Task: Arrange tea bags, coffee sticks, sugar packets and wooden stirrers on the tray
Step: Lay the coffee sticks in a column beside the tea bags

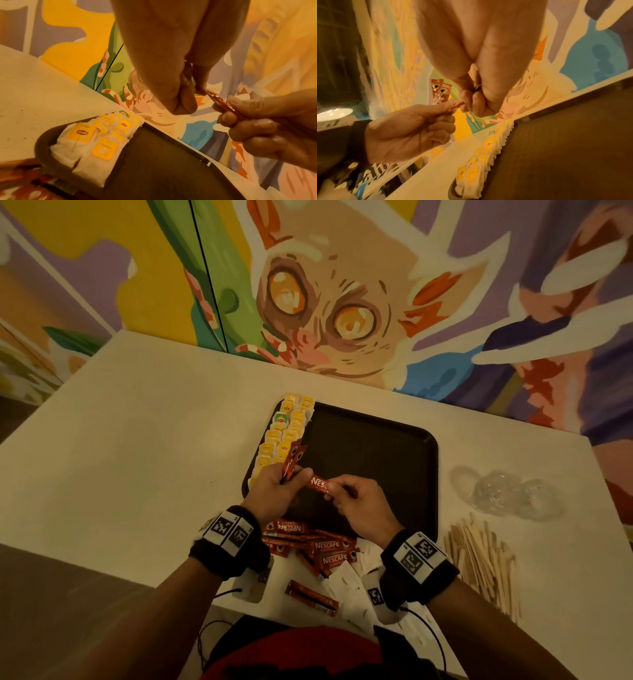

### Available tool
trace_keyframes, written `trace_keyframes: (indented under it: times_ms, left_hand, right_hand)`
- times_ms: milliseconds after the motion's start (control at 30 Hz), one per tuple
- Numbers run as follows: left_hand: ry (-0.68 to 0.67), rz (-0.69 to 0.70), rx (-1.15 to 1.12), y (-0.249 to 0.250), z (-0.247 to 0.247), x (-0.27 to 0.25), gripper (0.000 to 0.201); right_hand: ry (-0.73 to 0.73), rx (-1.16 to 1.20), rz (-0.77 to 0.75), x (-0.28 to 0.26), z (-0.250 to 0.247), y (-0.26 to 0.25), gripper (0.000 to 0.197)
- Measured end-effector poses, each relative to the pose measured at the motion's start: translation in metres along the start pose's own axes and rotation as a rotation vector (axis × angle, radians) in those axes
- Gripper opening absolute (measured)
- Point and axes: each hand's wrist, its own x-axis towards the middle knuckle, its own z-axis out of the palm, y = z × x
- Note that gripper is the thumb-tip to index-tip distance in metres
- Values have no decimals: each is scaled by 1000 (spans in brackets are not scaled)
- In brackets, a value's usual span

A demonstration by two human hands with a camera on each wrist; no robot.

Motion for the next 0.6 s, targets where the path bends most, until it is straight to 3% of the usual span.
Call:
trace_keyframes:
  times_ms: [233,433,600]
  left_hand:
    - [84,21,-14,7,-10,21,29]
    - [126,29,-3,16,-14,36,22]
    - [147,-87,-61,12,-26,48,20]
  right_hand:
    - [123,311,85,13,-10,-10,14]
    - [217,399,185,40,-3,-7,16]
    - [333,399,309,80,-6,-4,19]
